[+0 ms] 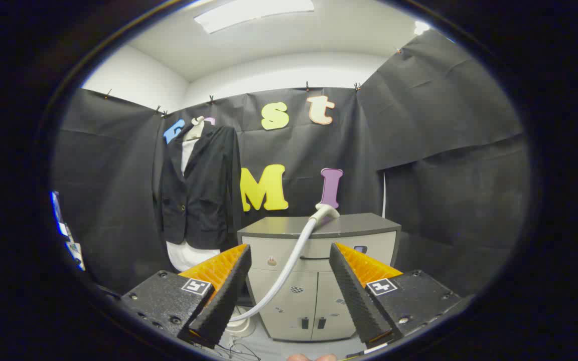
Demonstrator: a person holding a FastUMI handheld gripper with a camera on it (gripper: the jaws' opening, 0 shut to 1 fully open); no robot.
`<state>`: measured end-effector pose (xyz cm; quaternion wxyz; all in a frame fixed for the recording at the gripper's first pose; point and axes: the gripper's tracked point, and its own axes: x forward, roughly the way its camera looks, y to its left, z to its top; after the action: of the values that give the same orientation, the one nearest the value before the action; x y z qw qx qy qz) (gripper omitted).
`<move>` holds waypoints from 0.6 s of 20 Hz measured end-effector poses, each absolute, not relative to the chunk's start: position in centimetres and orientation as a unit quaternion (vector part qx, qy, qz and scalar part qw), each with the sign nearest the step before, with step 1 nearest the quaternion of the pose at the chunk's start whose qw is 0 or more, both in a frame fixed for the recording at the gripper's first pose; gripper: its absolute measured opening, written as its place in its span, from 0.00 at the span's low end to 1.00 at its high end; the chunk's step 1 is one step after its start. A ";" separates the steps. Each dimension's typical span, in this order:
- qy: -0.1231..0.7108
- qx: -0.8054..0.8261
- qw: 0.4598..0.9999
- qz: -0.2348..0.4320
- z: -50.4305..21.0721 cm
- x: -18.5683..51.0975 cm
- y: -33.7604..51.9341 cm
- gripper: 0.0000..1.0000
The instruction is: Iron the clothes twice with a garment steamer, once on the left side and once on the right side.
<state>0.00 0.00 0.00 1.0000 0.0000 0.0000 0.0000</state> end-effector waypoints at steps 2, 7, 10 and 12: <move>0.006 0.000 1.000 0.000 -0.3 0.1 -0.4 0.98; 0.009 0.013 1.000 -0.018 -0.4 0.5 -0.8 0.98; 0.007 0.011 1.000 -0.024 -0.3 0.9 -0.4 0.98; 0.008 0.010 1.000 -0.027 -0.3 1.1 0.0 0.98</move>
<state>1.12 0.01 -0.30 0.9995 0.0101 0.0081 -0.0273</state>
